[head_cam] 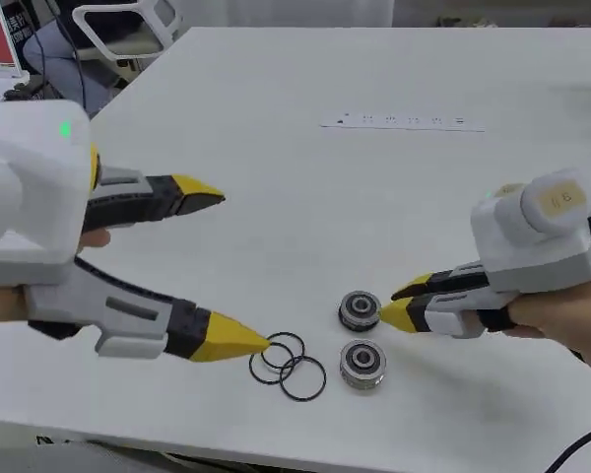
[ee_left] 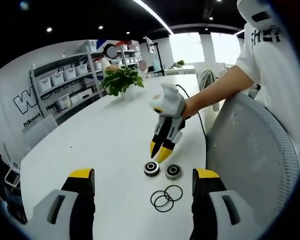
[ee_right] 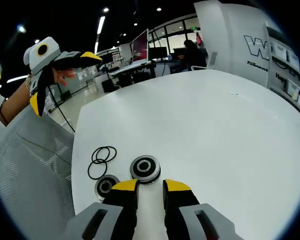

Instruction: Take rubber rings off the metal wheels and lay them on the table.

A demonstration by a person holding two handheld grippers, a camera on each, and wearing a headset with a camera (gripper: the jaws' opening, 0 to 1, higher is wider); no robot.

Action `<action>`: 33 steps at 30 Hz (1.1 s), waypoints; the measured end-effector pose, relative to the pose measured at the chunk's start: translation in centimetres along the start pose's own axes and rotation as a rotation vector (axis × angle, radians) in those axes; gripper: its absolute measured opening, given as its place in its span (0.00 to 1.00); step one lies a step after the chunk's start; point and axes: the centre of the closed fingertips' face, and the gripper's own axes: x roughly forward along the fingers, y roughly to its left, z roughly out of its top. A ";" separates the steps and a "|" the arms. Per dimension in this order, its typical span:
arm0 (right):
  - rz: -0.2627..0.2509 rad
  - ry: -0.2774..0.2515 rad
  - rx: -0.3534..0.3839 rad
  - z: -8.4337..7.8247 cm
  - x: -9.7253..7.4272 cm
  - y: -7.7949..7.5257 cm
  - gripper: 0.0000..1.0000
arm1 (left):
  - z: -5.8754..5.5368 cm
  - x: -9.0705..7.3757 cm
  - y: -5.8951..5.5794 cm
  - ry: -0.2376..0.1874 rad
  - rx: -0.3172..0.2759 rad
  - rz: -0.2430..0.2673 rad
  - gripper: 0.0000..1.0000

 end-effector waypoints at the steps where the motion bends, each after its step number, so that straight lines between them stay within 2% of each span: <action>1: 0.002 0.006 -0.001 -0.1 0.1 0.1 0.17 | 0.3 0.4 0.2 -0.006 0.006 -0.001 0.77; 5: 0.016 0.005 -0.002 -0.4 0.3 0.2 0.18 | 1.2 2.7 0.7 -0.027 0.023 -0.024 0.73; 8: 0.025 -0.011 -0.012 -0.2 0.4 0.3 0.21 | 1.3 4.7 0.0 -0.036 0.017 -0.078 0.70; 11: 0.021 -0.015 -0.022 -0.2 0.5 0.3 0.21 | 1.0 6.4 -0.4 -0.045 0.011 -0.101 0.67; 14: 0.020 -0.025 -0.033 -0.1 0.7 0.4 0.22 | 0.4 8.0 -0.7 -0.031 0.009 -0.114 0.65; 19: 0.032 -0.008 -0.057 -0.4 1.0 0.8 0.21 | -1.0 10.0 -0.9 0.002 0.019 -0.126 0.61; 24: 0.029 -0.009 -0.067 -0.4 1.1 0.7 0.21 | -2.3 11.3 -1.0 0.017 -0.004 -0.128 0.52; 30: 0.026 -0.010 -0.065 -0.4 1.2 0.7 0.21 | -4.2 12.3 -1.9 0.053 -0.007 -0.139 0.42; 33: 0.025 -0.008 -0.066 -0.5 1.2 0.7 0.20 | -4.8 12.7 -2.0 0.055 -0.029 -0.132 0.37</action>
